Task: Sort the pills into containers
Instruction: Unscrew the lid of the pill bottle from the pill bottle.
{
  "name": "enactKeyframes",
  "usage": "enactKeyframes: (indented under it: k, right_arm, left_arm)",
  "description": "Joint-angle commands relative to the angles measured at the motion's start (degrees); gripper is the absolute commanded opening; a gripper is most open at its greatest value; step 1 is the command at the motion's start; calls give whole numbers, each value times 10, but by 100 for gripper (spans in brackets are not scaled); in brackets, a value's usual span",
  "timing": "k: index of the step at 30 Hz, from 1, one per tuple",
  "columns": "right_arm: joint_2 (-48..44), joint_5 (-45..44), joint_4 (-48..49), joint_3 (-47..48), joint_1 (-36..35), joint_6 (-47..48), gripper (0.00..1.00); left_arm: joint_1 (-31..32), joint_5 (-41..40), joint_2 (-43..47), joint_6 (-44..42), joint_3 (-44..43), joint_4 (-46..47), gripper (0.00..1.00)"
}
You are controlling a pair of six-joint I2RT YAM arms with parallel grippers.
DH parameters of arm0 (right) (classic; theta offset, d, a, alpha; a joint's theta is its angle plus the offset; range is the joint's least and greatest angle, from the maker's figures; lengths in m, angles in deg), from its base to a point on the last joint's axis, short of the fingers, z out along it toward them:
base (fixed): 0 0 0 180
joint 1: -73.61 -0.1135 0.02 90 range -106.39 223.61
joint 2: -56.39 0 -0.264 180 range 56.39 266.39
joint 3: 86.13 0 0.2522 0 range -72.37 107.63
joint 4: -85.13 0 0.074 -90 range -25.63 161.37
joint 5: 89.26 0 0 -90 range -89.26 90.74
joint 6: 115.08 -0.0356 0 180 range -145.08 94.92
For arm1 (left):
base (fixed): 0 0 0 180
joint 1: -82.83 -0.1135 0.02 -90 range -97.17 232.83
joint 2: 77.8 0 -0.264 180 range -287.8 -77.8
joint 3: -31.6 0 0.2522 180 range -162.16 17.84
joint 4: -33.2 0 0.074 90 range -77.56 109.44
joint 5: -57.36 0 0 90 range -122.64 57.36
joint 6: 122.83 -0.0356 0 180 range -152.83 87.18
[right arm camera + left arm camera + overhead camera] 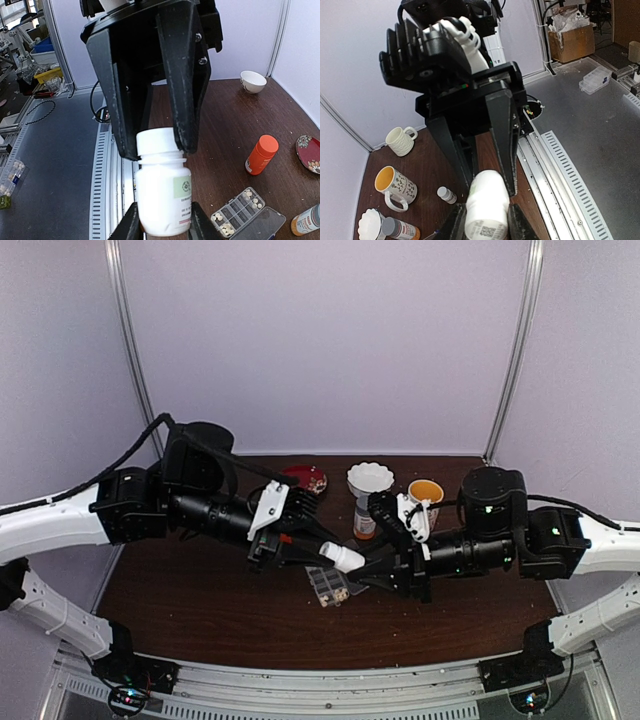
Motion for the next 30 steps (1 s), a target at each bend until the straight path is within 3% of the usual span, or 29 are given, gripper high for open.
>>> enactKeyframes:
  k: [1,7,11,19,23,30]
  right_arm:
    - [-11,0,5,4,1,-5,1]
    - [2,-17,-19,17,1,4,1]
    - [20,-82,-34,42,1,25,0]
    - [29,-209,47,26,-2,119,0]
    - [27,-246,77,2,-7,211,0]
    - [19,-333,157,-24,-15,316,0]
  left_arm:
    - [-1,-41,39,32,8,42,17]
    - [-1,-80,37,125,-4,43,6]
    - [-1,-69,0,215,-58,18,4]
    - [-2,-132,-66,479,-146,-44,3]
    - [-2,-116,-80,624,-140,-2,0]
    - [-2,-125,-72,758,-92,79,0]
